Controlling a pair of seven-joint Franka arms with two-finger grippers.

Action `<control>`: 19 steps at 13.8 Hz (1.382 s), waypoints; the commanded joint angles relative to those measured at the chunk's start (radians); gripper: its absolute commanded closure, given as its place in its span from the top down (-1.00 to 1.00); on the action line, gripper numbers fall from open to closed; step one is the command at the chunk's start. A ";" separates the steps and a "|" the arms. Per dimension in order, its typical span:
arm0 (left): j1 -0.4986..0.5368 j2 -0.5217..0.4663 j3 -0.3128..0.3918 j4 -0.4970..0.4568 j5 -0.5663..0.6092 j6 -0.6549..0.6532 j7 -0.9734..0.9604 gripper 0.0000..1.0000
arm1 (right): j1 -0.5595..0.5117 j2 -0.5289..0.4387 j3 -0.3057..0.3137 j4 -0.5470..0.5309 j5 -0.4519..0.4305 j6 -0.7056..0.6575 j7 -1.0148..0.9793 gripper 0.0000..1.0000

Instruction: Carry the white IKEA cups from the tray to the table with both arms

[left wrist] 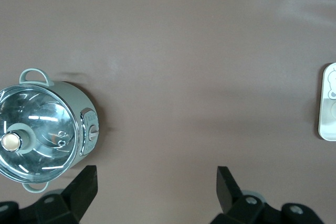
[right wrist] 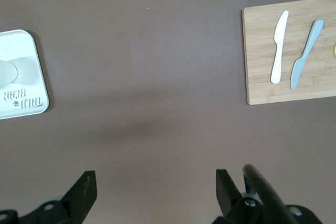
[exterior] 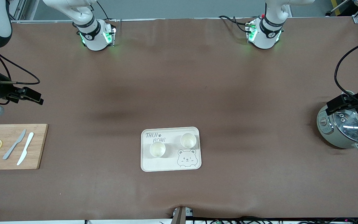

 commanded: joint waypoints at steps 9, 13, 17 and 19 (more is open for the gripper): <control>0.000 -0.019 0.008 -0.017 -0.021 -0.013 0.012 1.00 | -0.006 -0.002 0.012 0.001 -0.011 0.006 -0.002 1.00; -0.018 -0.007 0.001 -0.057 -0.012 -0.028 0.016 1.00 | -0.011 0.000 0.012 0.001 -0.011 0.013 -0.004 1.00; -0.046 0.031 -0.017 -0.057 -0.023 -0.016 -0.014 1.00 | -0.011 0.004 0.012 0.004 -0.008 0.020 -0.005 1.00; -0.074 0.062 -0.019 -0.057 -0.024 0.019 -0.083 1.00 | -0.003 0.022 0.014 0.028 0.001 0.020 -0.004 1.00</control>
